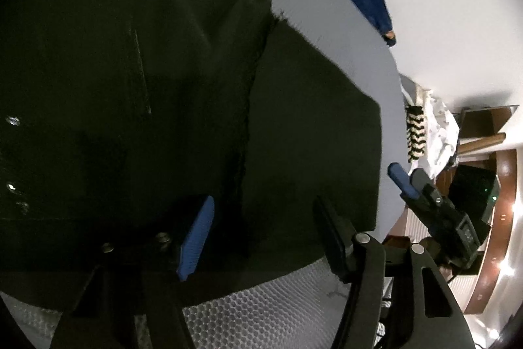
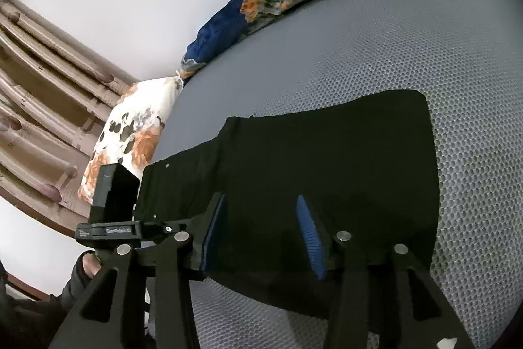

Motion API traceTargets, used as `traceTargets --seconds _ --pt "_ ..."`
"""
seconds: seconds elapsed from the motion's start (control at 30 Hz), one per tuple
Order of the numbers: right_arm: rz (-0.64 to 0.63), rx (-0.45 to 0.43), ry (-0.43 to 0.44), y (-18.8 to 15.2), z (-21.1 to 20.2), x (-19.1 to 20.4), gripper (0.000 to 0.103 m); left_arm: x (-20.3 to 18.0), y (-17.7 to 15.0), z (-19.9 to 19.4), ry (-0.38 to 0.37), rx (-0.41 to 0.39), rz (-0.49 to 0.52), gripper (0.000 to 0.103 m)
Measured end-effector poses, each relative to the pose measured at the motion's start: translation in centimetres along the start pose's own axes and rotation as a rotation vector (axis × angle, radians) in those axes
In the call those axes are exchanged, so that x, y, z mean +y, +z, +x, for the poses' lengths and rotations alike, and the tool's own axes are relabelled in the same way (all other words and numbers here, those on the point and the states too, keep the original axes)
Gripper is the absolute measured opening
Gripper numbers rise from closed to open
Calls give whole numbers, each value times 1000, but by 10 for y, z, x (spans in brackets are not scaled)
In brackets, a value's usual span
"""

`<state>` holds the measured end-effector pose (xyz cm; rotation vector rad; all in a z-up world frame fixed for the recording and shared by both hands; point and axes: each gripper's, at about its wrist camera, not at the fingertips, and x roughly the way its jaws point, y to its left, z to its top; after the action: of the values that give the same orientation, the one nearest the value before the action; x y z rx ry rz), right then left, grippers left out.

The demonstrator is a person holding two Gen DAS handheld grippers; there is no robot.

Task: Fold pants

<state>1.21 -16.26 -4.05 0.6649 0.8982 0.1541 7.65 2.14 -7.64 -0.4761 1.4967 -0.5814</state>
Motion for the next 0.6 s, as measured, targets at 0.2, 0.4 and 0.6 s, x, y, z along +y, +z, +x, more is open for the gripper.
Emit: traceTargets --seconds 0.2,0.4,0.6 --pt "11 -3 -6 0 1 -5 44 -12 -5 8 4 -4 29 62" --pt "19 1 -1 0 1 -8 44 -16 -7 21 0 20 19 25" --pt "42 15 -15 -1 5 -12 44 -18 -11 21 1 12 19 10"
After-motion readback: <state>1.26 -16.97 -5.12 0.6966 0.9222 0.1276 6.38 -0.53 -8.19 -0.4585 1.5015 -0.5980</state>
